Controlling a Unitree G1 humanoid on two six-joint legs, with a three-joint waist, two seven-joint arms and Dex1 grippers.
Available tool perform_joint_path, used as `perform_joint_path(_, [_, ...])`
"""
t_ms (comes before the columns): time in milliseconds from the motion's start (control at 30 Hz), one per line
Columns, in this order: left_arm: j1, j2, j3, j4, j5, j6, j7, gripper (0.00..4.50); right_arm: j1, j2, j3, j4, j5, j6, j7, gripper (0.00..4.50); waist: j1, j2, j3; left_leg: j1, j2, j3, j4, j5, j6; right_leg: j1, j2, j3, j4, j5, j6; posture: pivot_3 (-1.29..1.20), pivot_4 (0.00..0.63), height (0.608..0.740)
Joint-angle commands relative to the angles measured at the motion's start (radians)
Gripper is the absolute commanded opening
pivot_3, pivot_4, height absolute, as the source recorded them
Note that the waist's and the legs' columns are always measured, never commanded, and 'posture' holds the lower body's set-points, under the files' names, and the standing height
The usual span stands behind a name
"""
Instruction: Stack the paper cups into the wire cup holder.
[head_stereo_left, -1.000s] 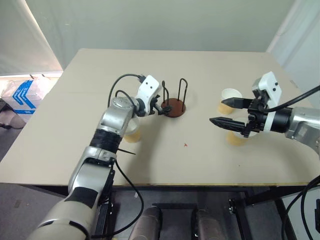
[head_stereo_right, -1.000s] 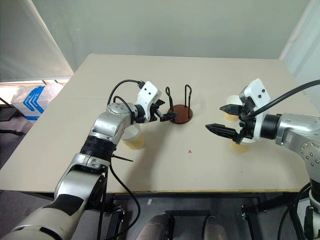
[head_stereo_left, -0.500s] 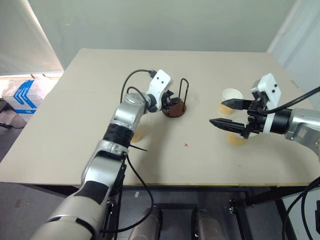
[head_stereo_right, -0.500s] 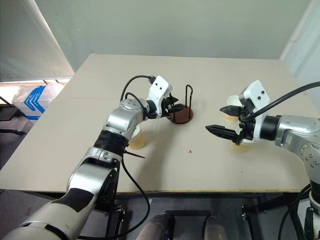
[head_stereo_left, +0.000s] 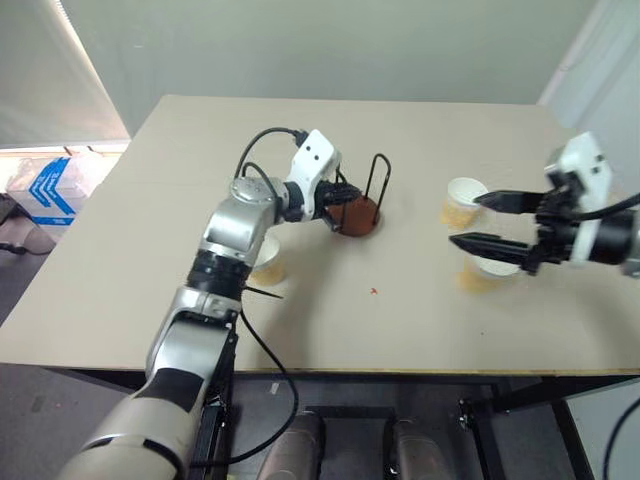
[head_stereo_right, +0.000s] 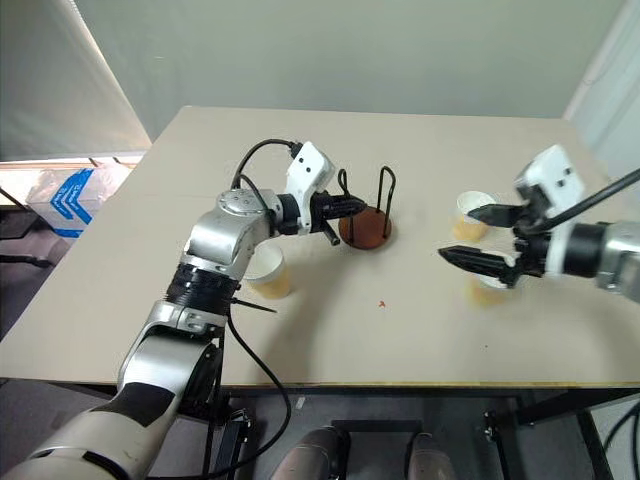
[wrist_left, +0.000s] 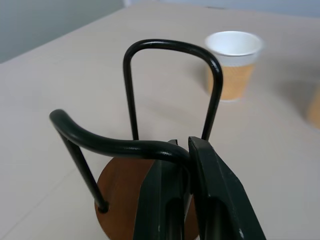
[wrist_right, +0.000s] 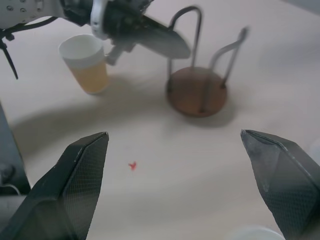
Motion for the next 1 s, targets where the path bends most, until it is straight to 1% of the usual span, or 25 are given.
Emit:
perform_joint_path(33, [0.020, 0.013, -0.027, -0.133, -0.040, 0.056, -0.065, 0.01, -0.028, -0.102, -0.094, 0.003, 0.055, 0.015, 0.082, 4.50, 0.002, 0.000, 0.000, 0.000, 0.000, 0.000, 0.000, 0.000, 0.000, 0.000, 0.000, 0.000, 0.000, -0.001, 0.000, 0.00, 0.150, 0.740])
perform_joint_path(100, [0.050, 0.013, -0.044, -0.183, -0.053, 0.092, -0.082, 0.01, -0.044, -0.149, -0.100, 0.014, 0.069, 0.012, 0.111, 4.50, 0.002, 0.000, 0.000, 0.000, 0.000, 0.000, 0.000, -0.001, -0.001, 0.000, 0.000, 0.000, 0.000, -0.002, 0.000, 0.00, 0.150, 0.740])
perform_joint_path(167, [0.081, 0.013, -0.062, -0.226, -0.064, 0.115, -0.095, 0.01, -0.037, -0.168, -0.101, 0.010, 0.077, 0.010, 0.121, 4.50, 0.002, 0.000, 0.000, 0.000, 0.000, 0.000, 0.000, -0.002, -0.001, 0.000, 0.000, 0.000, 0.001, -0.003, 0.001, 0.00, 0.150, 0.740])
perform_joint_path(333, [0.150, -0.003, -0.117, -0.337, -0.092, 0.175, -0.108, 0.01, -0.003, -0.173, -0.114, -0.021, 0.106, 0.018, 0.117, 4.50, 0.002, 0.000, 0.000, 0.001, 0.000, 0.000, 0.000, -0.002, 0.000, 0.000, 0.000, 0.000, 0.001, -0.003, 0.003, 0.00, 0.150, 0.740])
perform_joint_path(467, [0.184, -0.001, -0.144, -0.410, -0.114, 0.220, -0.112, 0.01, 0.016, -0.177, -0.119, -0.031, 0.119, 0.014, 0.112, 4.50, 0.004, 0.000, 0.000, 0.001, 0.000, 0.000, 0.001, -0.002, 0.001, 0.002, -0.001, 0.001, 0.001, -0.001, 0.008, 0.00, 0.150, 0.740])
perform_joint_path(667, [0.224, 0.008, -0.169, -0.462, -0.131, 0.248, -0.106, 0.01, 0.027, -0.188, -0.100, -0.028, 0.108, -0.010, 0.124, 4.50, 0.004, 0.000, 0.000, 0.004, 0.000, 0.000, 0.002, -0.002, 0.002, 0.004, -0.001, 0.001, 0.001, -0.003, 0.006, 0.00, 0.150, 0.740])
perform_joint_path(833, [0.244, 0.022, -0.186, -0.483, -0.130, 0.248, -0.112, 0.01, 0.017, -0.183, -0.060, -0.024, 0.091, -0.041, 0.127, 4.50, 0.003, 0.000, 0.000, 0.004, 0.000, 0.000, 0.002, -0.002, 0.002, 0.005, -0.001, 0.001, 0.001, -0.003, 0.005, 0.00, 0.150, 0.740])
perform_joint_path(967, [0.273, 0.043, -0.217, -0.490, -0.106, 0.231, -0.106, 0.01, 0.004, -0.175, -0.027, -0.020, 0.083, -0.062, 0.123, 4.50, 0.003, 0.000, 0.000, 0.005, 0.000, 0.000, 0.002, -0.002, 0.002, 0.006, -0.001, 0.001, 0.001, -0.004, 0.005, 0.00, 0.150, 0.740])
perform_joint_path(1000, [0.280, 0.051, -0.228, -0.500, -0.101, 0.224, -0.111, 0.49, -0.005, -0.170, -0.011, -0.018, 0.080, -0.069, 0.121, 4.50, 0.003, 0.000, 0.000, 0.006, 0.000, -0.001, 0.002, -0.002, 0.002, 0.006, -0.001, 0.001, 0.001, -0.004, 0.005, 0.00, 0.150, 0.740])
